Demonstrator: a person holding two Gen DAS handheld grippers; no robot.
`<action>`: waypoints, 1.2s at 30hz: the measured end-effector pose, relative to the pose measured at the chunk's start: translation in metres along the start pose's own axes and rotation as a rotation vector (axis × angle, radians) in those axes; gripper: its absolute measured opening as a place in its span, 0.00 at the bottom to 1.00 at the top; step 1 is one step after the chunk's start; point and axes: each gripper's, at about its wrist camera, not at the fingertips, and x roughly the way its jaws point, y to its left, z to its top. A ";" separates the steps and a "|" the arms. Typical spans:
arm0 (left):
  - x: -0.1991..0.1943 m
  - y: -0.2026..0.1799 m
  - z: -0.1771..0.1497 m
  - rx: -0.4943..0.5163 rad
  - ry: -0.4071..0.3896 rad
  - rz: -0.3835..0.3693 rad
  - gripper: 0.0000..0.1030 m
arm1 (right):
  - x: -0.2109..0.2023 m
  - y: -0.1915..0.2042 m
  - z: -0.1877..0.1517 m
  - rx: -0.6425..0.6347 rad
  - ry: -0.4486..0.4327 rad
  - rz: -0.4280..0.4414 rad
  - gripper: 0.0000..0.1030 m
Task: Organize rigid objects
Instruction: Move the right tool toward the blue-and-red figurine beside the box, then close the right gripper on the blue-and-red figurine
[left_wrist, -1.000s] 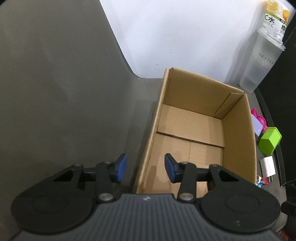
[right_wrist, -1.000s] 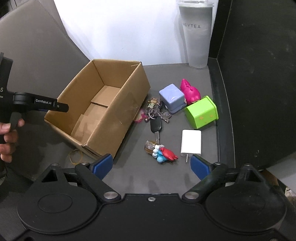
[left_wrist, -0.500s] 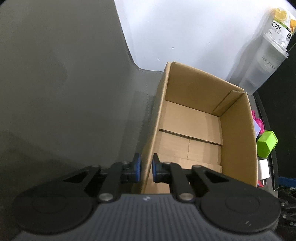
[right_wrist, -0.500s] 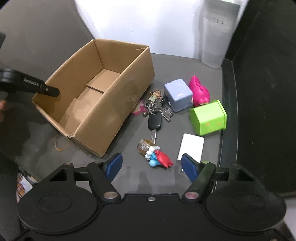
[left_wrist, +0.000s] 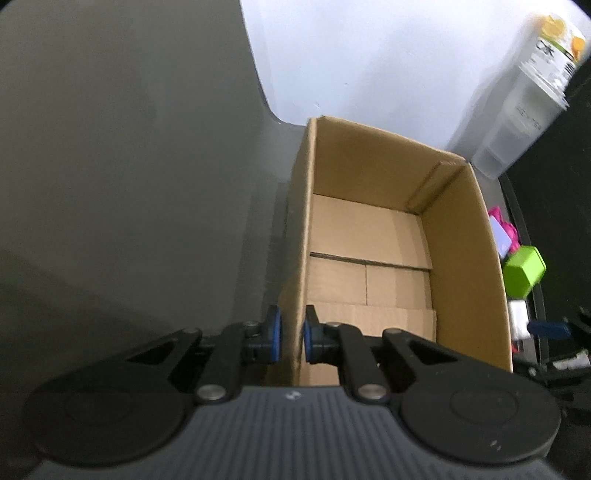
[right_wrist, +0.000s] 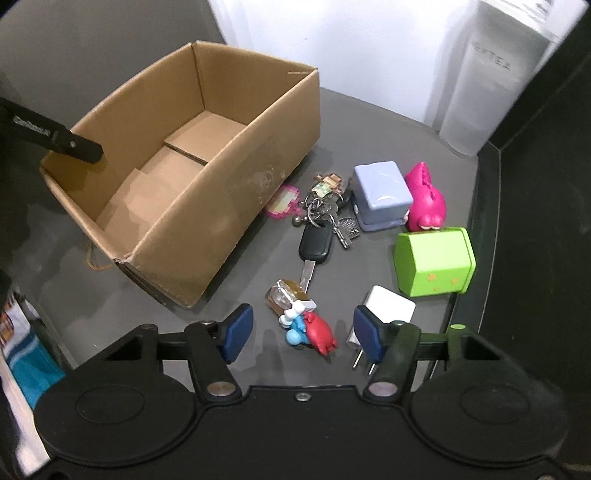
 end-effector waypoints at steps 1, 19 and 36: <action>0.001 -0.001 0.000 -0.003 0.009 -0.008 0.11 | 0.002 0.000 0.001 -0.015 0.005 0.003 0.57; 0.010 -0.008 0.001 0.054 0.050 -0.053 0.12 | 0.030 0.012 0.001 -0.145 0.103 -0.012 0.47; 0.010 -0.005 -0.010 0.081 0.002 -0.037 0.11 | 0.009 0.000 0.003 0.099 0.038 0.059 0.27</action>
